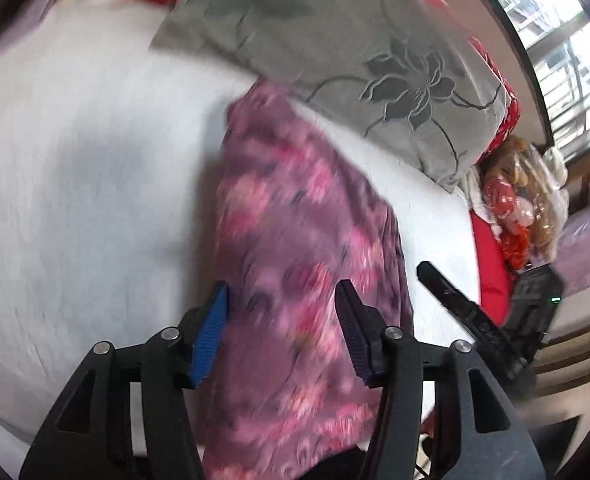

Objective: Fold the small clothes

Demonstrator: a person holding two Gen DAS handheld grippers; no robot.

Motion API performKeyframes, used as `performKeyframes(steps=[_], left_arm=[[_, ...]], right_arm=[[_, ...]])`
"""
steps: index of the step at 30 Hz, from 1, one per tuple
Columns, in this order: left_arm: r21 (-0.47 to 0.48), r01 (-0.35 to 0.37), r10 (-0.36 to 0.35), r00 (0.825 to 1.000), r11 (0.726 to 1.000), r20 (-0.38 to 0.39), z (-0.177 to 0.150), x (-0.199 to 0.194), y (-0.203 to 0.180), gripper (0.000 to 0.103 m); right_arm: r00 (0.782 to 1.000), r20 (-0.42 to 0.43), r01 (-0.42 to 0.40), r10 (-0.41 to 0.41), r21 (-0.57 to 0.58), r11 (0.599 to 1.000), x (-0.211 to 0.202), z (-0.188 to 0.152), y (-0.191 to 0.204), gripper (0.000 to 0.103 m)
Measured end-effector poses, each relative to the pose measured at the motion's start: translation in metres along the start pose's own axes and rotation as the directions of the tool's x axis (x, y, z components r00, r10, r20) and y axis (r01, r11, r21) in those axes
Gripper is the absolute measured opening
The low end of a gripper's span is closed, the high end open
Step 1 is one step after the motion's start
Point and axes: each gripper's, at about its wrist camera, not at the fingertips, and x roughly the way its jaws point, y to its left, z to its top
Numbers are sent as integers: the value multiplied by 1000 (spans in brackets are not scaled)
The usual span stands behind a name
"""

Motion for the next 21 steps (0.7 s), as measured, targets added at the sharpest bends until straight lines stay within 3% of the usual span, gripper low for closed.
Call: performKeyframes(steps=[5,7,9,10,12,16,20,21], left_arm=[[65,-149,147,989,987,34,38,39,-11,53],[82,-206,205,978,975,22,48,61,-6,54],[97,-247,249,968,964,-14,54,84,-1,63],[95,-247,250,968,964,-18,55,89,1,66],[75,-227,230,973,971,-27,60,93,6,67],[26,-161,162,986,987,-47,64,71,16,62],[137,-212,205,977,968,63,30,27,6,62],[166,-237,228,971,957,75,18,26,5,62]], right_arm=[[1000,-4,-18,18,-134,991,29,23,28,37],[1000,-16,5,-8,-163,987,47,27,30,36],[997,-46,59,-68,-168,984,71,31,27,33],[994,-72,70,-82,-160,985,84,31,21,30],[997,-39,57,-64,-162,985,88,34,19,29],[994,-77,59,-72,-164,985,75,43,26,29],[991,-118,-92,65,-241,966,31,19,34,35],[990,-126,-87,54,-273,958,26,8,35,37]])
